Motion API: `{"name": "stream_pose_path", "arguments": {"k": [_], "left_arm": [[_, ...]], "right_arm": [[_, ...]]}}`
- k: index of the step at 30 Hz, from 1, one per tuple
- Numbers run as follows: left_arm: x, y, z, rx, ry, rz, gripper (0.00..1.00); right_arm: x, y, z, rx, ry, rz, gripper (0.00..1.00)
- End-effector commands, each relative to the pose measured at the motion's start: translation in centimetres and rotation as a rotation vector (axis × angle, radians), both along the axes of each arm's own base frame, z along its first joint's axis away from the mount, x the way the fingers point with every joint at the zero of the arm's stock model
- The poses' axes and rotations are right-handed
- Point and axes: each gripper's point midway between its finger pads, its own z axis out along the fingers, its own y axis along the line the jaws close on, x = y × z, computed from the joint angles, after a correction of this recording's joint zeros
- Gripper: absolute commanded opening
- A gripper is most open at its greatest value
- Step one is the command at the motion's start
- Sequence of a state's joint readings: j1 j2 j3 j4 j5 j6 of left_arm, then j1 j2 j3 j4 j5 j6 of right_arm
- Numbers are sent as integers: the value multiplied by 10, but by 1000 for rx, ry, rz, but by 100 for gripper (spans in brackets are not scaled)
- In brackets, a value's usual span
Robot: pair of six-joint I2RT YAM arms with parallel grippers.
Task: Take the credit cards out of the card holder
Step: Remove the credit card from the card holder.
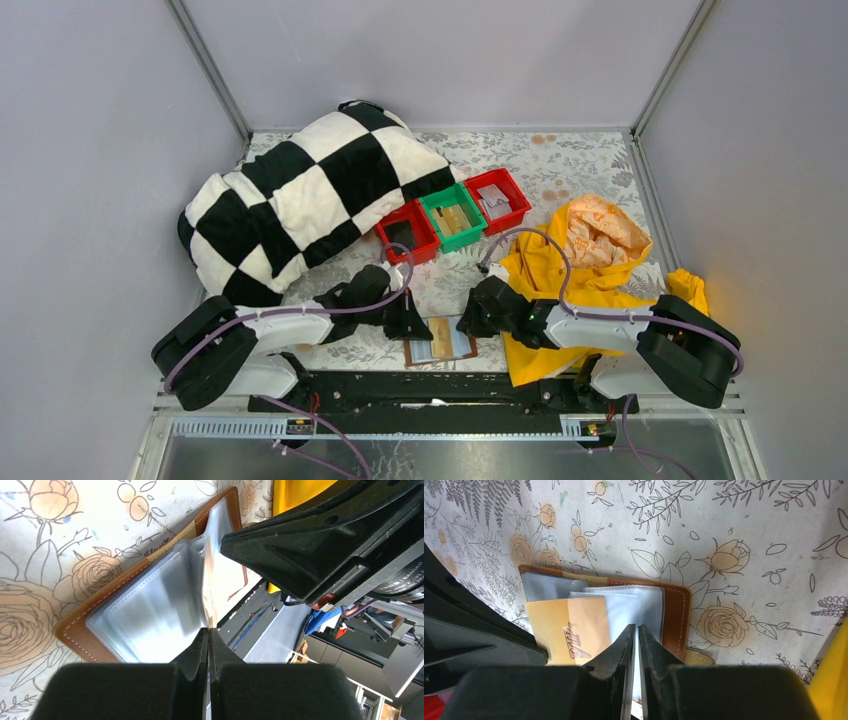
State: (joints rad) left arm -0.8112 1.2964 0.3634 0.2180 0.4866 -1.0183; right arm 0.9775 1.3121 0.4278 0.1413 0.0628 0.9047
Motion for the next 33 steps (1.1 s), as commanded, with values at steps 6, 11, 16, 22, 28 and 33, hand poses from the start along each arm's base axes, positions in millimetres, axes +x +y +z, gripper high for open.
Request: {"name": "stream_pose_path", "arguments": {"k": [6, 11, 16, 22, 28, 33], "left_arm": [[1, 18, 0, 32, -43, 4, 0], [1, 26, 3, 51, -61, -2, 0], [-3, 34, 5, 68, -73, -16, 0], [-4, 38, 24, 50, -127, -35, 0], [-2, 32, 55, -36, -202, -45, 0], [-2, 21, 85, -132, -250, -79, 0]], "right_arm": [[-12, -36, -25, -163, 37, -16, 14], [-7, -24, -7, -99, -5, 5, 15], [-3, -8, 15, -15, -49, 41, 24], [2, 6, 50, 86, -145, 96, 42], [-14, 34, 91, 288, -199, 258, 70], [-28, 49, 110, 448, -192, 324, 78]]}}
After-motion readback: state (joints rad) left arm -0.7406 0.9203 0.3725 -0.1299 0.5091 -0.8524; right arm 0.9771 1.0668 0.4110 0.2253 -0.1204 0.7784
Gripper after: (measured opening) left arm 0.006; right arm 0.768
